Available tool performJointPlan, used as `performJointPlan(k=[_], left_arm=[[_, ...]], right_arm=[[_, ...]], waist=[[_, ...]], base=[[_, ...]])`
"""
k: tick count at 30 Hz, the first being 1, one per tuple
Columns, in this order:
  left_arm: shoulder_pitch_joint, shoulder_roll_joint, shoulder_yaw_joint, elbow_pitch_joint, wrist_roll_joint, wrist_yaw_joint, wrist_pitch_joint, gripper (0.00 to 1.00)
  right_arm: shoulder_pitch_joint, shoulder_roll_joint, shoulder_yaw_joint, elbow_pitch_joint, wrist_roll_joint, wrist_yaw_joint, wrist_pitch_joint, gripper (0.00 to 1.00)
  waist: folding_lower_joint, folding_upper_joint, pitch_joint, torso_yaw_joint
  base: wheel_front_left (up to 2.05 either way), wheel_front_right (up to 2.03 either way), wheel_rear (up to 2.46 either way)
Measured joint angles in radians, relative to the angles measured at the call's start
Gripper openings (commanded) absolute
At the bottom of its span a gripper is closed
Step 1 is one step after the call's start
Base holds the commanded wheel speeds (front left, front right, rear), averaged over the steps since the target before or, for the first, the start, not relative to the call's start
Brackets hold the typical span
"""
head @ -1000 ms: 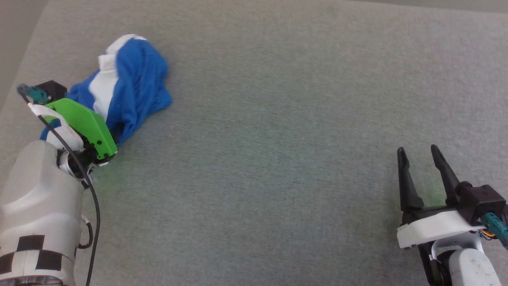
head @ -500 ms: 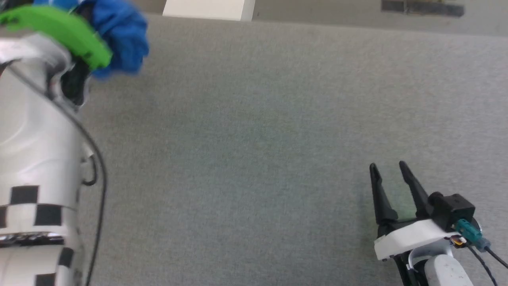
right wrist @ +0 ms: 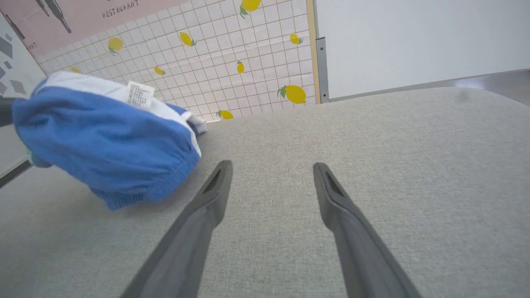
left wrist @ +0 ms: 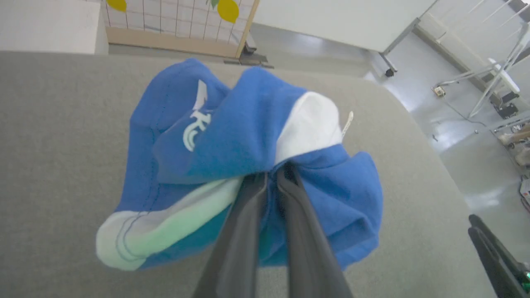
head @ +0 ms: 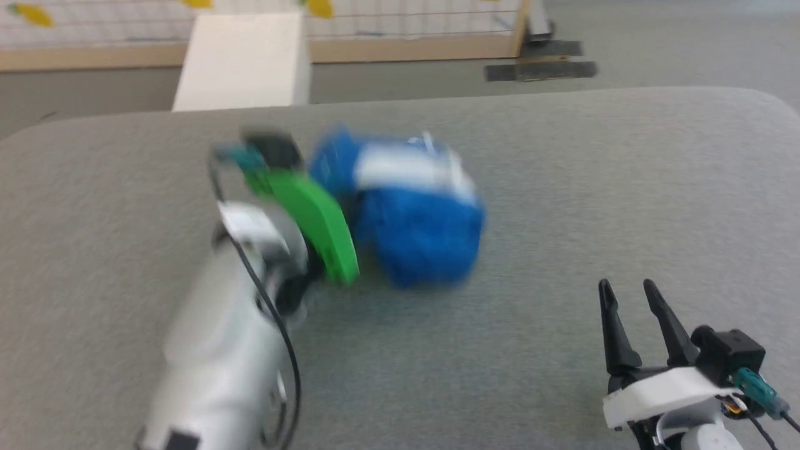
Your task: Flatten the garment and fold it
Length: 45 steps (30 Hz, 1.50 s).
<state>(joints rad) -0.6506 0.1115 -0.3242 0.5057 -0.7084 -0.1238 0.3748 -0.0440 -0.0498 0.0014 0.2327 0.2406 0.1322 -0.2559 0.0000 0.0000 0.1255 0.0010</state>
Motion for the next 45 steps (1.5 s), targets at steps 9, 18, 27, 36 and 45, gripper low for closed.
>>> performJointPlan(k=[9,18,27,36,45], left_arm=[[0.21,-0.007,-0.081,0.015,0.024,0.023,0.05,1.0],[0.275,0.043,0.111,-0.23,-0.053,0.042,-0.199,1.0],[0.481,0.123,0.193,-0.269,0.179,0.109,-0.613,1.0],[0.619,0.045,0.273,-0.365,0.323,0.14,-0.632,1.0],[0.624,0.008,0.324,-0.394,0.386,0.072,-0.632,1.0]], right_arm=[[0.027,-0.001,-0.012,-0.013,0.015,0.0,0.0,1.0],[0.038,-0.001,-0.015,-0.012,0.021,0.0,0.0,1.0],[0.049,0.0,-0.028,0.049,0.034,0.0,0.0,1.0],[-0.076,-0.002,-0.031,0.166,0.008,0.0,0.193,1.0],[-0.421,-0.001,0.164,0.329,-0.096,0.0,0.666,1.0]], waist=[[0.0,0.0,-0.026,-0.101],[0.0,0.0,-0.078,-0.09],[0.0,0.0,-0.111,-0.049],[0.0,0.0,-0.103,-0.023],[0.0,0.0,-0.033,0.0]], base=[[0.0,0.0,0.0],[0.0,0.0,0.0],[0.0,0.0,0.0],[0.0,0.0,0.0],[0.0,0.0,0.0]])
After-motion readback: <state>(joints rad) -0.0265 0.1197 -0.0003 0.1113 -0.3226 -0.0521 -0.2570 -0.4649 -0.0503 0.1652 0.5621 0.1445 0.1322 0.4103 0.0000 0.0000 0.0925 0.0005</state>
